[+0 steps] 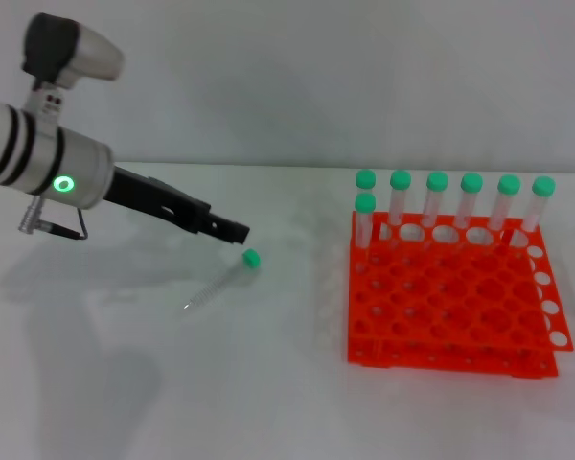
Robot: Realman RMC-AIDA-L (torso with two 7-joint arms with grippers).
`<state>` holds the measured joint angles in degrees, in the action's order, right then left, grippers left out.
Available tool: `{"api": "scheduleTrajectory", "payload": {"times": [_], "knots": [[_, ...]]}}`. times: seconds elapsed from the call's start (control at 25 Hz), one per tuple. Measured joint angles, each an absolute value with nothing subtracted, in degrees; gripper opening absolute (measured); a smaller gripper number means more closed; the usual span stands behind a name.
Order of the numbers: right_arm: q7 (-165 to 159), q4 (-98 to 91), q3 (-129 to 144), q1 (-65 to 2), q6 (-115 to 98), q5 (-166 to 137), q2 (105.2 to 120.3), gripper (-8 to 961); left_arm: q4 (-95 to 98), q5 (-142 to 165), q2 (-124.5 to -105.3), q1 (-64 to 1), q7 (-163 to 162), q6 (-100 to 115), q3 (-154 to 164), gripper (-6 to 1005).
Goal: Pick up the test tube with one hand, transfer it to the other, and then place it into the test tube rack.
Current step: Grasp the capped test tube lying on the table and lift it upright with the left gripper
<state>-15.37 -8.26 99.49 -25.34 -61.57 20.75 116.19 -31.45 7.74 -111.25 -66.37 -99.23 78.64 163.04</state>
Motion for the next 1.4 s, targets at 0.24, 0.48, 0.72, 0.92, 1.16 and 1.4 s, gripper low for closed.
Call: {"api": "scheduleTrajectory", "payload": {"times": [0.24, 0.48, 0.72, 0.92, 1.16, 1.4], "knots": [[-15.38, -8.10, 99.49, -25.34, -61.57, 20.73, 116.19, 839, -31.67, 16.94, -112.54, -69.35, -103.62, 77.15, 163.04, 874], [-15.38, -7.86, 99.47, -25.31, -61.55, 20.75, 116.19, 839, -32.90, 23.32, -114.82, -70.39, -108.12, 73.76, 163.04, 874], [-15.38, -7.86, 99.40, -25.31, -61.52, 20.83, 116.19, 839, -32.76, 26.81, -116.90, -70.48, -111.52, 69.08, 163.04, 873], [-15.38, -7.98, 99.40, -25.31, -61.52, 20.83, 116.19, 839, -32.46, 28.14, -118.13, -70.24, -112.67, 66.67, 163.04, 871], [-15.38, -7.86, 99.44, -25.28, -61.52, 20.83, 116.19, 839, -32.04, 28.13, -118.52, -70.04, -112.63, 65.85, 163.04, 864], [-15.38, -7.98, 99.54, -25.04, -61.52, 20.83, 116.19, 839, -29.36, 29.37, -118.60, -69.95, -112.78, 64.40, 163.04, 777]]}}
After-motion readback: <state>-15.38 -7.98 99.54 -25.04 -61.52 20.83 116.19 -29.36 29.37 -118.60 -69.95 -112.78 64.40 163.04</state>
